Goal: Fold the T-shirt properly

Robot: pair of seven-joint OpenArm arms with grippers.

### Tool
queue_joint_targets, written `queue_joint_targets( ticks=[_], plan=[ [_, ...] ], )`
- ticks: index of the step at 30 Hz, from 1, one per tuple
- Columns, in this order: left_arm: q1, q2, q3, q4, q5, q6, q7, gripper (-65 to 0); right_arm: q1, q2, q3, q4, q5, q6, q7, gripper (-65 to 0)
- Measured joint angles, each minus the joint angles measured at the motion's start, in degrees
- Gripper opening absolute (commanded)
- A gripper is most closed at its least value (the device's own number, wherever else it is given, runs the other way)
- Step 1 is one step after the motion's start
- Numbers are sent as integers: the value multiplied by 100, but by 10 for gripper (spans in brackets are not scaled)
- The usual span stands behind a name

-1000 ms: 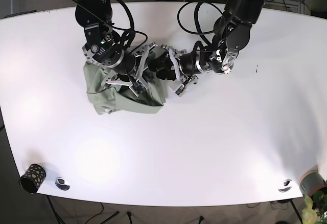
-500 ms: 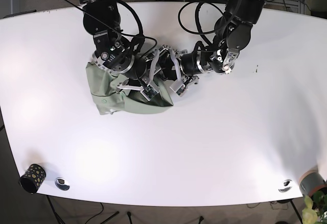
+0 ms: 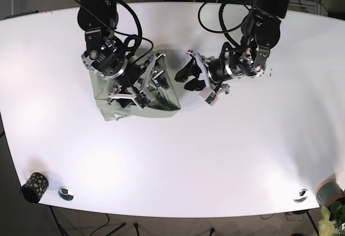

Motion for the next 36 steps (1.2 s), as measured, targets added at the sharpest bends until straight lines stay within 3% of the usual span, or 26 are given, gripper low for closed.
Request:
queue_joint_targets(
  ticks=[2, 5, 8, 10, 14, 20, 26, 32, 36],
  plan=[
    [42, -151, -90, 328, 9, 11, 9, -419, -26, 9, 273, 59, 26, 131, 0, -258],
    [50, -334, -90, 752, -7, 13, 4, -419, -55, 2, 848, 83, 531, 269, -39, -258],
    [39, -476, -66, 1025, 0, 0, 7, -419, 72, 39, 1447, 63, 973, 216, -61, -282],
    [37, -494, -66, 1084, 11, 4, 11, -418, 262, 55, 1794, -96, 1167, 240, -197, -328],
    [-114, -356, 87, 1086, 48, 11, 120, -418, 645, 122, 2415, -717, 1073, 219, -479, -425],
    [-479, 240, 737, 669, -20, 20, -31, -418, 1113, 544, 2332, -1893, 1064, 210, -501, -458],
    [-529, 584, 1257, 90, 52, 24, 92, -418, 1633, 608, 2299, -2671, 1080, 219, -466, -460],
    [-575, 876, 1427, -448, -7, 20, 0, -418, 1803, 848, 2061, -3397, 1121, 208, 184, -460],
    [-752, 833, 1423, -914, -24, 9, -11, -418, 1762, 855, 1991, -3834, 1102, 210, 413, -461]
  ],
)
